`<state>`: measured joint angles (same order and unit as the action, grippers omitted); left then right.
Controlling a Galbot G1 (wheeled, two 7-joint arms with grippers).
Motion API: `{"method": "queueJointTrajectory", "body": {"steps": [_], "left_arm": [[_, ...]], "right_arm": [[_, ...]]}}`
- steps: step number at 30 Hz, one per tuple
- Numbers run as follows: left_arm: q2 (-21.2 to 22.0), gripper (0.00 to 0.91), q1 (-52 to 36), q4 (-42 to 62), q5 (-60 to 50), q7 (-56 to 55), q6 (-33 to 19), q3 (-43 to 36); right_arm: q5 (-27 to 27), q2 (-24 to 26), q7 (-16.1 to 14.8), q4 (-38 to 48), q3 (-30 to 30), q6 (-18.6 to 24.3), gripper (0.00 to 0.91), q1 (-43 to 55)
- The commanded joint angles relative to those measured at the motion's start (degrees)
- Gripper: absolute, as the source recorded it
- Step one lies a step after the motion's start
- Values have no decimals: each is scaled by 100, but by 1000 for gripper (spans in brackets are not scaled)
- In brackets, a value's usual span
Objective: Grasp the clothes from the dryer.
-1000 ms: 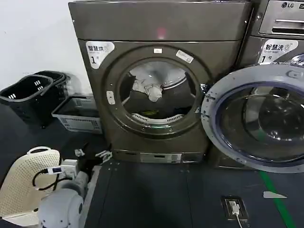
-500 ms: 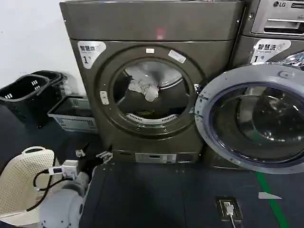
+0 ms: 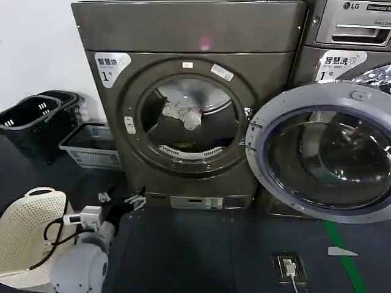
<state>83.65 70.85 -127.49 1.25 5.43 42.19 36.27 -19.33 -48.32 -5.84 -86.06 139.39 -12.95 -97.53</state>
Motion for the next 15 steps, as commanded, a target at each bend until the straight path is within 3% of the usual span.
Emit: {"method": "queueJointTrajectory", "body": {"steps": [1, 15], "left_arm": [[-11, 907, -10, 0, -15, 4, 281, 3], [12, 907, -6, -1, -3, -18, 281, 4]], "right_arm": [[2, 0, -5, -5, 4, 2, 907, 5], [5, -11, -13, 28, 24, 27, 907, 8]]}}
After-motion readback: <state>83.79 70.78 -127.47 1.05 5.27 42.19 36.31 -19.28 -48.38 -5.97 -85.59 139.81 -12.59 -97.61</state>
